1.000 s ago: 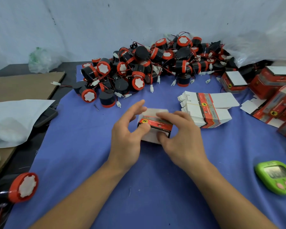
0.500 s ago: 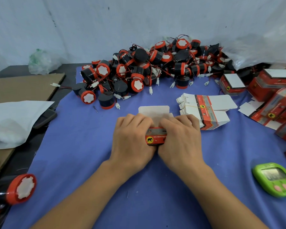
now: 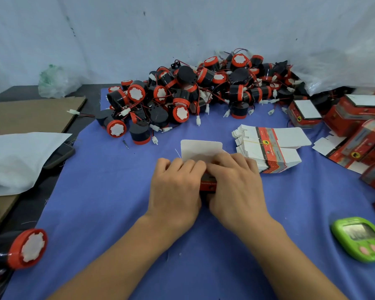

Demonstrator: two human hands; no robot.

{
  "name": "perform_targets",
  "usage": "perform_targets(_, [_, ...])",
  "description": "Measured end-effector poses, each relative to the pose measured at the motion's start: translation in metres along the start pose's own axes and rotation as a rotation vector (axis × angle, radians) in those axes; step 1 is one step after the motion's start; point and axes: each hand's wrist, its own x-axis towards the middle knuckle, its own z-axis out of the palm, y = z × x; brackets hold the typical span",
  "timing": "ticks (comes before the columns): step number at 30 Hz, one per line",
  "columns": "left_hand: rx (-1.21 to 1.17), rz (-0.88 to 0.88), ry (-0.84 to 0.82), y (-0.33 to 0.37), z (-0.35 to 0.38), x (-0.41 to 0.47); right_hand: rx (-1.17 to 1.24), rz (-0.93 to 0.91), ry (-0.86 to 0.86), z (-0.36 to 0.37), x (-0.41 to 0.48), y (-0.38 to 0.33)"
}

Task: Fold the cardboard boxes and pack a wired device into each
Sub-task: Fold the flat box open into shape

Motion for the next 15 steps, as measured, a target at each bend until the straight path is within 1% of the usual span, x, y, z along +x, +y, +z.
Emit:
perform_targets(2, [0.011, -0.012, -0.040, -0.002, 0.001, 0.000, 0.009, -0.023, -0.055, -0.001, 0.000, 0.000])
perform_targets(5, [0.006, -0.005, -0.075, -0.002, 0.002, 0.000, -0.005, -0.013, -0.091, -0.002, 0.000, -0.001])
perform_targets(8, [0.007, 0.009, -0.076, 0.000, 0.001, 0.002, -0.017, -0.001, -0.095, -0.004, 0.001, -0.001])
perform_targets(13, [0.029, 0.045, -0.076, 0.000, -0.001, 0.004, -0.077, -0.006, -0.207, -0.012, 0.001, 0.000])
perform_targets(15, [0.028, 0.052, -0.061, 0.001, 0.001, 0.001, -0.062, 0.003, -0.205, -0.014, 0.000, 0.001])
